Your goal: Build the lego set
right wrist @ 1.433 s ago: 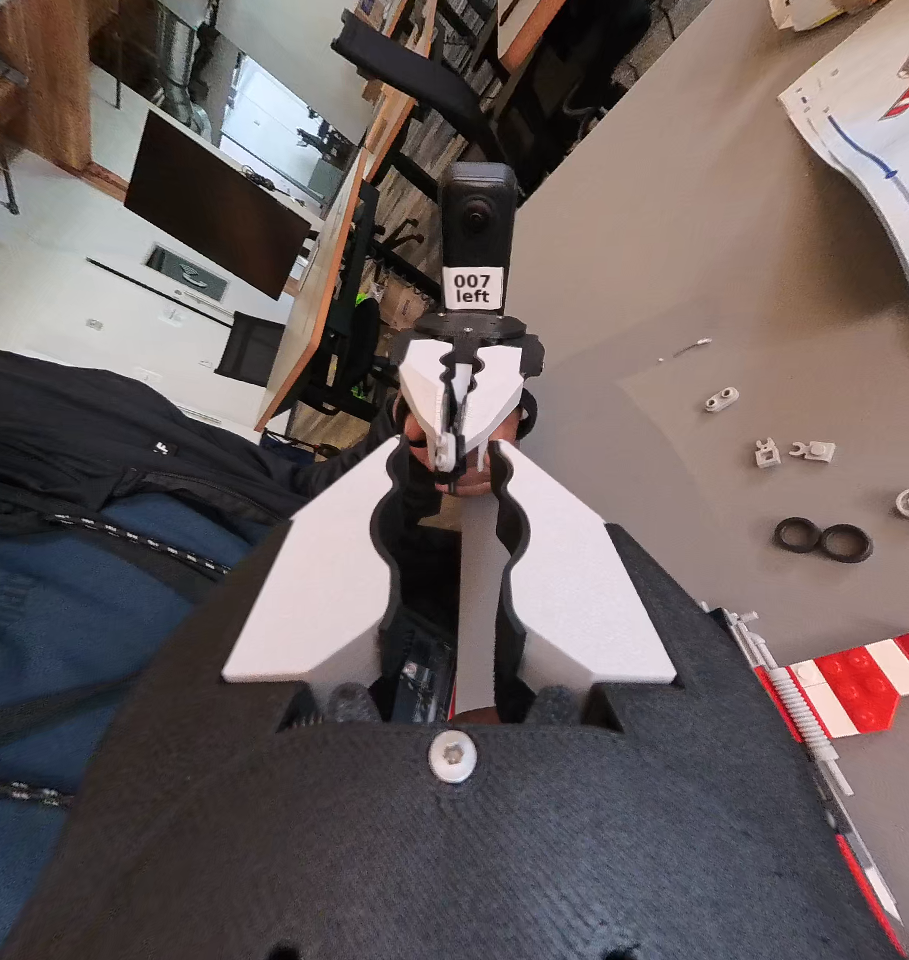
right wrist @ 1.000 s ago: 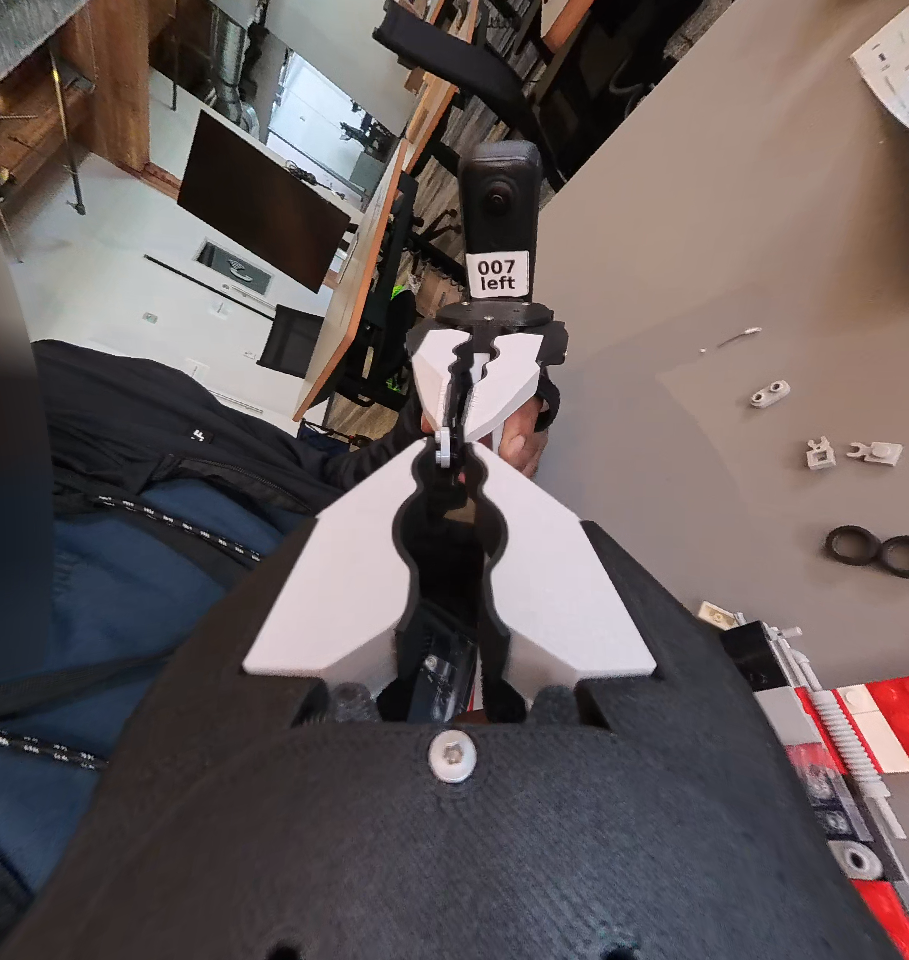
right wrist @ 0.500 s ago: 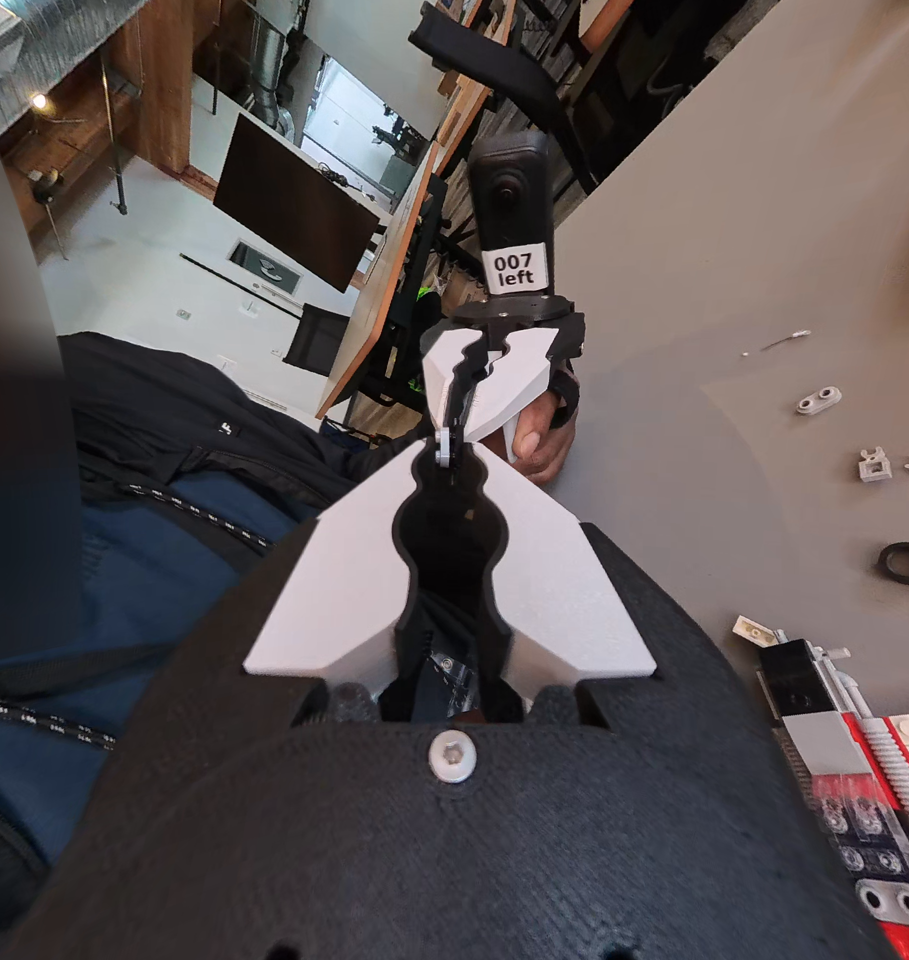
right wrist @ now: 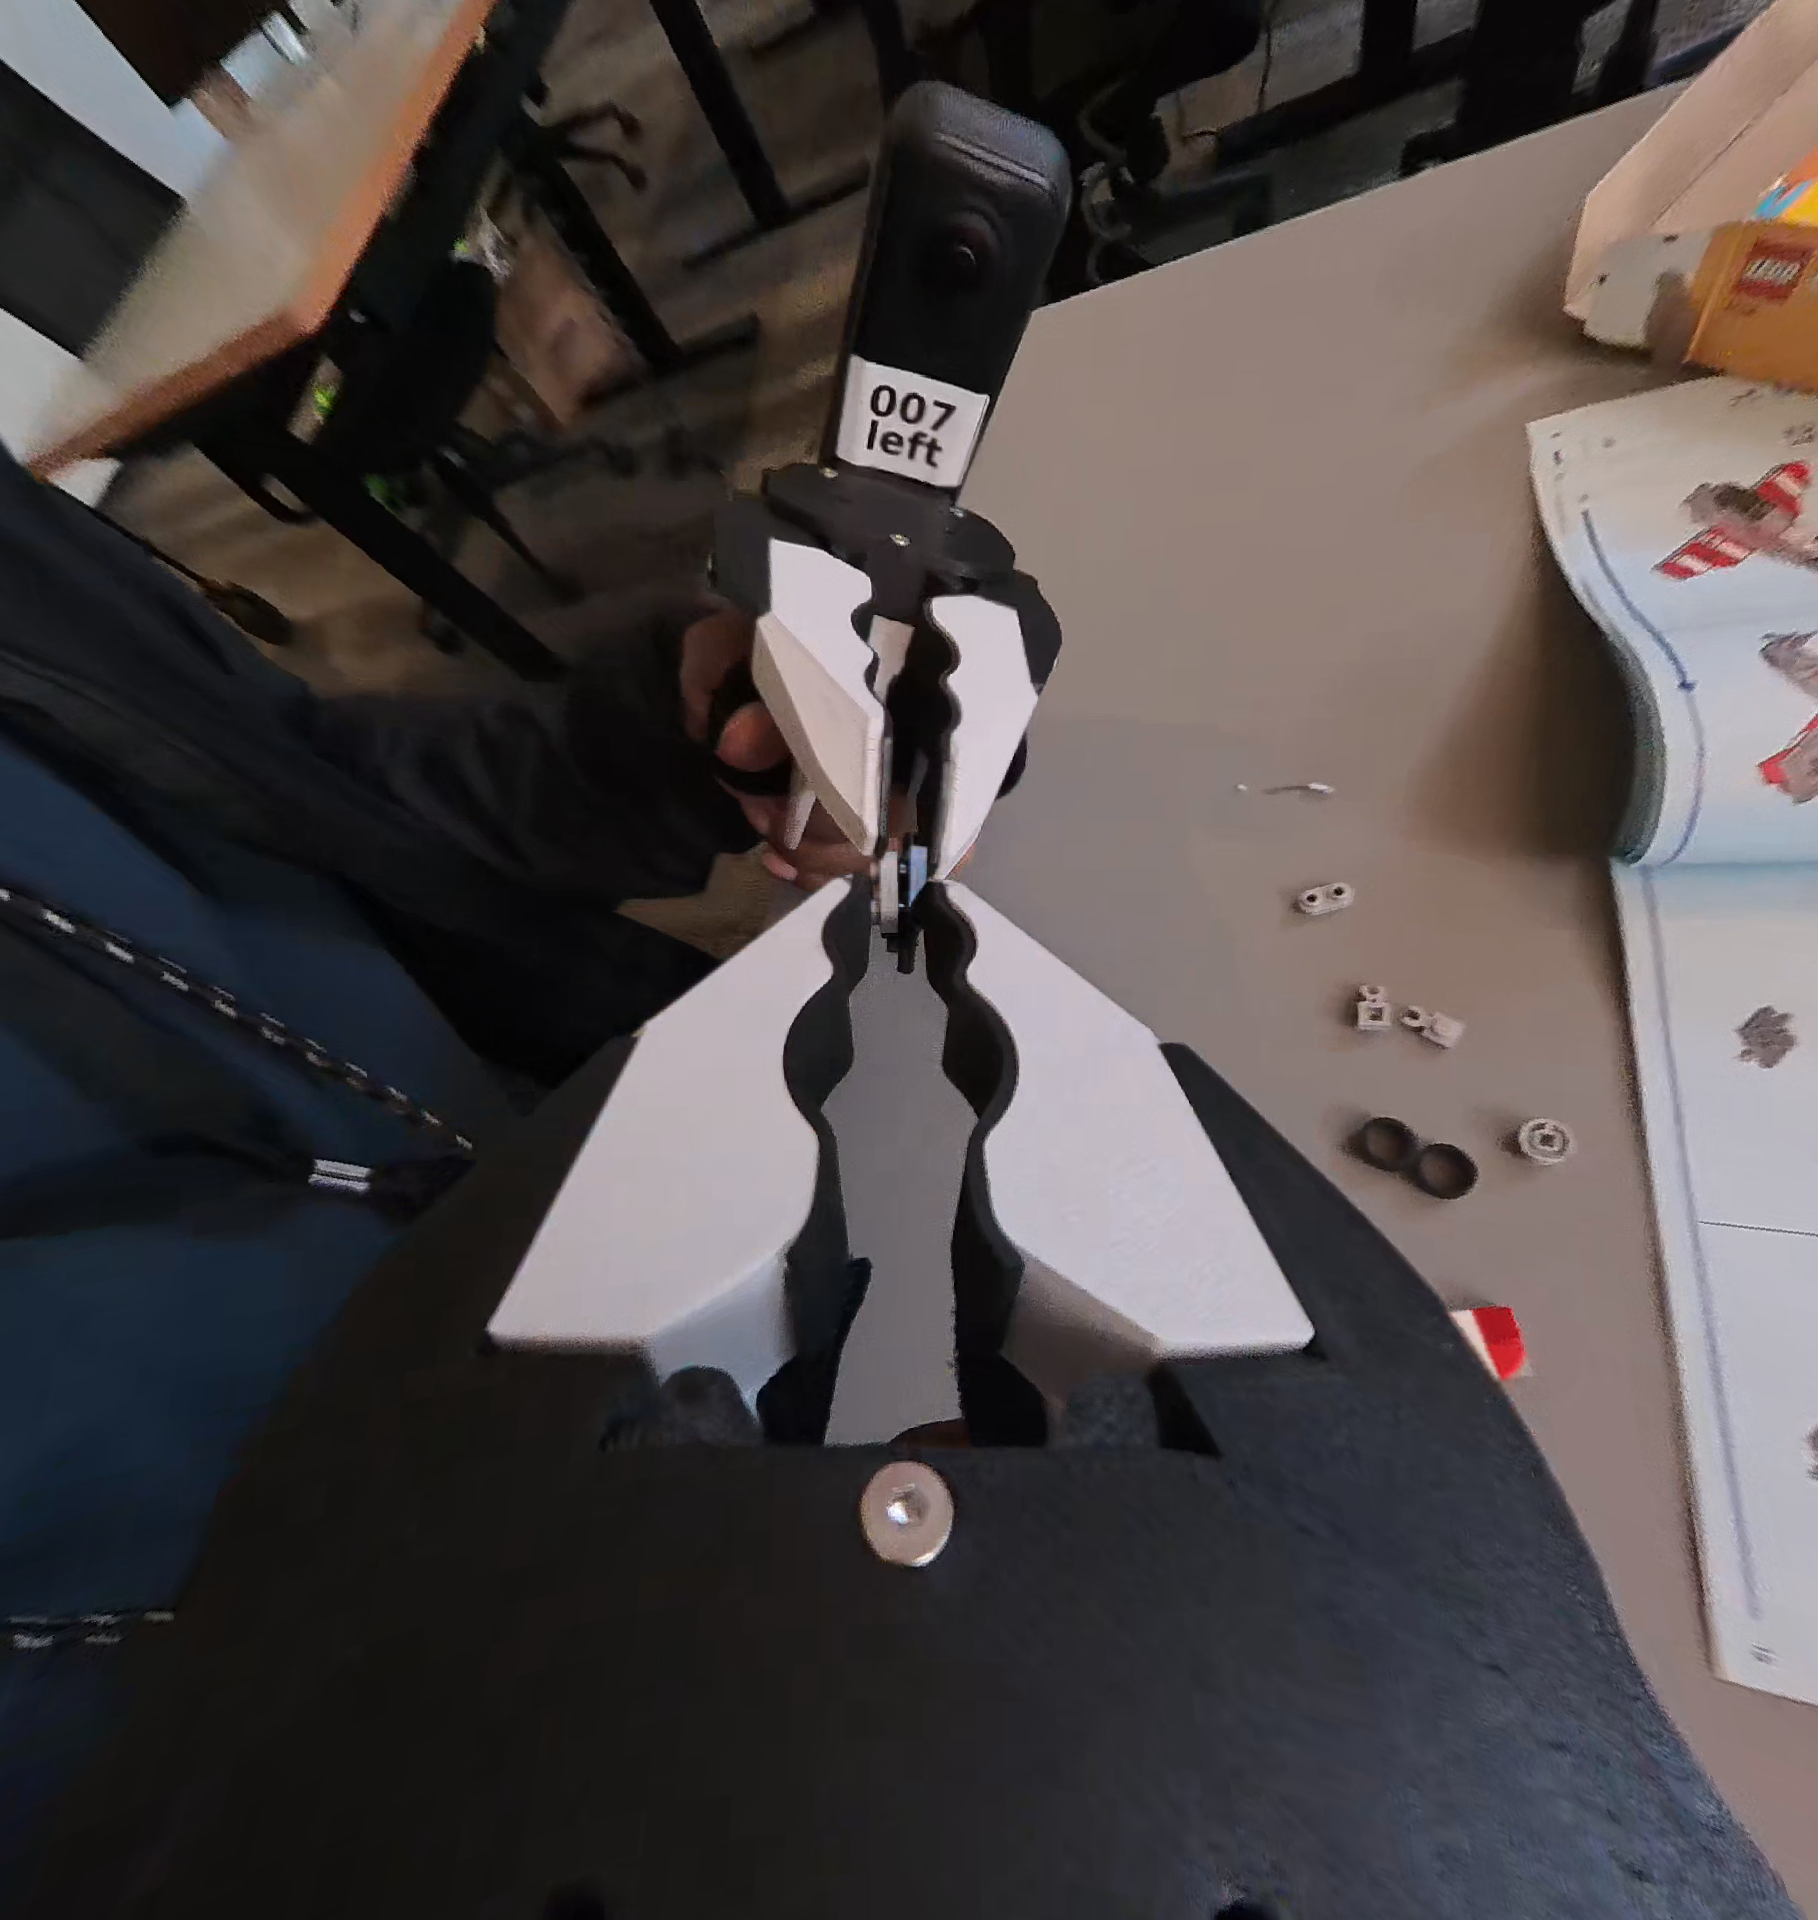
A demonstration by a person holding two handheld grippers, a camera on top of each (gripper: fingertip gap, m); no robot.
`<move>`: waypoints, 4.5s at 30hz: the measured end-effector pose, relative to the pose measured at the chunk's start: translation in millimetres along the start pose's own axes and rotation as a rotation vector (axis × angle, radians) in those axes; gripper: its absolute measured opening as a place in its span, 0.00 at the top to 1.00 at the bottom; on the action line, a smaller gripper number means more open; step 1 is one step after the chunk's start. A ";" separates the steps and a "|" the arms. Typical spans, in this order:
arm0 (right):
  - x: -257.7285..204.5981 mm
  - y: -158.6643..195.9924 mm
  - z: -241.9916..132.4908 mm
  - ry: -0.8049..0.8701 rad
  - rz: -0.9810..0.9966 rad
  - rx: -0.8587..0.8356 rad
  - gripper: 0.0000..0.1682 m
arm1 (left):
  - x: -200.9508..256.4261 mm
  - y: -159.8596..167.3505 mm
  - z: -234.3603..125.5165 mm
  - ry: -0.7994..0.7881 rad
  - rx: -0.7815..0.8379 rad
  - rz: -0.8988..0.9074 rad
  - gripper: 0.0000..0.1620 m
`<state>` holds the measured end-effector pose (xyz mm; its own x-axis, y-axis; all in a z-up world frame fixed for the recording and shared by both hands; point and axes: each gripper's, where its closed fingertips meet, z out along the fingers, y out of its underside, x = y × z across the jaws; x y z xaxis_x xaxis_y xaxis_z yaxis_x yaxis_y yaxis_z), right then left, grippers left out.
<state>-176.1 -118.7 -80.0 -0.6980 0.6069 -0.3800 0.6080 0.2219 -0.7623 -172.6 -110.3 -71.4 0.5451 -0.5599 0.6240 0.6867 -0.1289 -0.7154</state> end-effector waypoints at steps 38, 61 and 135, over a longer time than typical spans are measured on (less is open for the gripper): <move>-15.1 -3.2 1.8 0.036 -0.128 -0.026 0.94 | 14.8 2.3 -4.2 0.050 -0.037 0.035 0.96; -19.2 -4.7 1.2 0.031 -0.147 -0.036 0.94 | 18.8 6.1 -3.7 0.068 -0.068 0.057 0.95; -32.1 -1.7 -1.5 -0.059 -0.060 0.040 0.95 | 28.4 19.1 -2.4 0.055 -0.164 0.217 0.97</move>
<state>-154.2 -137.5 -65.7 -0.7546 0.5474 -0.3619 0.5495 0.2256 -0.8044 -145.3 -130.6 -68.1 0.6410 -0.6318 0.4359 0.4670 -0.1297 -0.8747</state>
